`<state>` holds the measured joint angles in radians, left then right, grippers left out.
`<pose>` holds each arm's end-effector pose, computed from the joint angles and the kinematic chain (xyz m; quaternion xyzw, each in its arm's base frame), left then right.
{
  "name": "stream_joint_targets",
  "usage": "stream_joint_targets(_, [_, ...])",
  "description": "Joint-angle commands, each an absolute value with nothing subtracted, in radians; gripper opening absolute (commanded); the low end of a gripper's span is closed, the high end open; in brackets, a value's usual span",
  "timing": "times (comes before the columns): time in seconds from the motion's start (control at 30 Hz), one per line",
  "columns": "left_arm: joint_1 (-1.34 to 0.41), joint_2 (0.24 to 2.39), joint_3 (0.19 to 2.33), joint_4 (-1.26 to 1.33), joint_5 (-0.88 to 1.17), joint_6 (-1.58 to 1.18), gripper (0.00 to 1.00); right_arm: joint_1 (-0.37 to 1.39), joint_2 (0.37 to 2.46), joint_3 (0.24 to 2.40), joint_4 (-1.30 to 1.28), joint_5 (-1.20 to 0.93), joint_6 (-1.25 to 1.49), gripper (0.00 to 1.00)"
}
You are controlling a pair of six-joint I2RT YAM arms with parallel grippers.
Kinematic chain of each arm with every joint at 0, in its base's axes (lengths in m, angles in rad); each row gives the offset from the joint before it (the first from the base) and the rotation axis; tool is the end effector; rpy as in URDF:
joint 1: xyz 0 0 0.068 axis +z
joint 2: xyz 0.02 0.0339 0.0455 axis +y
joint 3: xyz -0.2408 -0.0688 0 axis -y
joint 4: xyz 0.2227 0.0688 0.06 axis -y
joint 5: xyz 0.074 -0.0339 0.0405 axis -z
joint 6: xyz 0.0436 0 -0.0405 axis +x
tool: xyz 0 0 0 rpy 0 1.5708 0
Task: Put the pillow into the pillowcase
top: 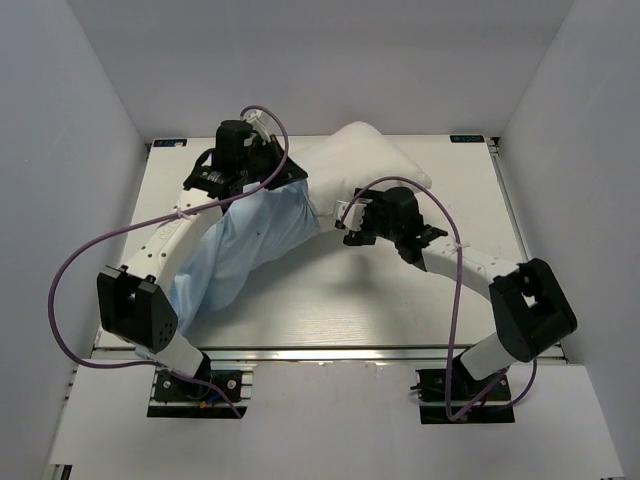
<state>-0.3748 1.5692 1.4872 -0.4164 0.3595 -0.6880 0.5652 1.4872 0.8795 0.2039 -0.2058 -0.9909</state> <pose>0.3176 -0.1414 0.3410 -0.0417 0.8497 -0.3872 0.3554 0.2691 0.1812 0.2297 -0.6230 0.5516 -0.0320 0.5538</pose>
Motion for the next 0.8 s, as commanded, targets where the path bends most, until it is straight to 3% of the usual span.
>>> stream_joint_targets(0.0, [-0.368, 1.531, 1.519, -0.403, 0.436, -0.706, 0.0, 0.564, 1.522, 0.919, 0.463, -0.055, -1.035, 0.89])
stream_joint_targets(0.23, [-0.367, 1.529, 1.511, -0.428, 0.466, -0.699, 0.0, 0.578, 1.566, 0.862, 0.721, -0.127, -1.172, 0.88])
stream_joint_targets(0.37, [-0.368, 1.546, 1.509, -0.413, 0.498, -0.71, 0.0, 0.577, 1.649, 0.905, 0.69, -0.15, -1.259, 0.85])
stream_joint_targets(0.47, [-0.368, 1.565, 1.526, -0.4, 0.515, -0.721, 0.0, 0.578, 1.712, 0.977, 0.57, -0.152, -1.26, 0.7])
stream_joint_targets(0.5, [-0.368, 1.577, 1.549, -0.403, 0.521, -0.721, 0.0, 0.577, 1.721, 1.004, 0.514, -0.158, -1.241, 0.55])
stream_joint_targets(0.63, [-0.368, 1.612, 1.629, -0.431, 0.537, -0.712, 0.0, 0.578, 1.733, 1.132, 0.304, -0.212, -1.086, 0.18])
stream_joint_targets(0.67, [-0.368, 1.62, 1.646, -0.442, 0.549, -0.712, 0.0, 0.578, 1.726, 1.173, 0.243, -0.245, -0.993, 0.02])
stream_joint_targets(0.77, [-0.368, 1.65, 1.7, -0.425, 0.586, -0.727, 0.0, 0.58, 1.678, 1.286, 0.105, -0.392, -0.806, 0.0])
